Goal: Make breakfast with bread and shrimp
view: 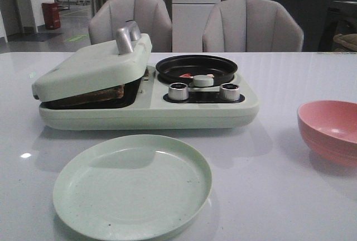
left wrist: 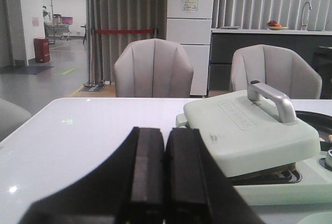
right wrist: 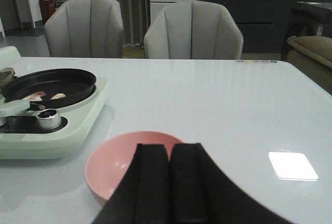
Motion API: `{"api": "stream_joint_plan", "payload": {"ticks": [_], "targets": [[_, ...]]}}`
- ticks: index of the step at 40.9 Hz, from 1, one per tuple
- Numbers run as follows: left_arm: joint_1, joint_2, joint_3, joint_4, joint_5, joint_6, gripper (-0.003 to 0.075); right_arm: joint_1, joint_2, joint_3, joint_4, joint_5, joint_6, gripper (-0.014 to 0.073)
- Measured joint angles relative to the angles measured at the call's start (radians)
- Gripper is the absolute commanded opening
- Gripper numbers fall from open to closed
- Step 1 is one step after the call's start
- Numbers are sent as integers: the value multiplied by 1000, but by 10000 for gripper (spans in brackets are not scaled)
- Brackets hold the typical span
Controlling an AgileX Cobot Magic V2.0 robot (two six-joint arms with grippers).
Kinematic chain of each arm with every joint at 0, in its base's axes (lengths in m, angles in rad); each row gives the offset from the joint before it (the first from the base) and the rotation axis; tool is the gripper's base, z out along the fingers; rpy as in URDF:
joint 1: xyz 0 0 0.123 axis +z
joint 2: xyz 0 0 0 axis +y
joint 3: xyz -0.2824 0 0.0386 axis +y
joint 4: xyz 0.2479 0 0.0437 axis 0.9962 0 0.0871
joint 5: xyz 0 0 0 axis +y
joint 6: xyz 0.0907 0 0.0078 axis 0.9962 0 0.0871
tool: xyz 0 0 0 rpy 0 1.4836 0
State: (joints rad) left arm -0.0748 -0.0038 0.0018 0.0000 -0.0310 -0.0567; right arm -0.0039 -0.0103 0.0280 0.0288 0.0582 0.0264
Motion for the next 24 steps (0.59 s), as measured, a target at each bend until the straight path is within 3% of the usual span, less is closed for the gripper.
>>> {"api": "stream_joint_plan", "payload": {"ticks": [24], "targets": [[0, 0, 0, 0, 0, 0, 102, 0, 0, 1, 9, -2, 0, 7]]}}
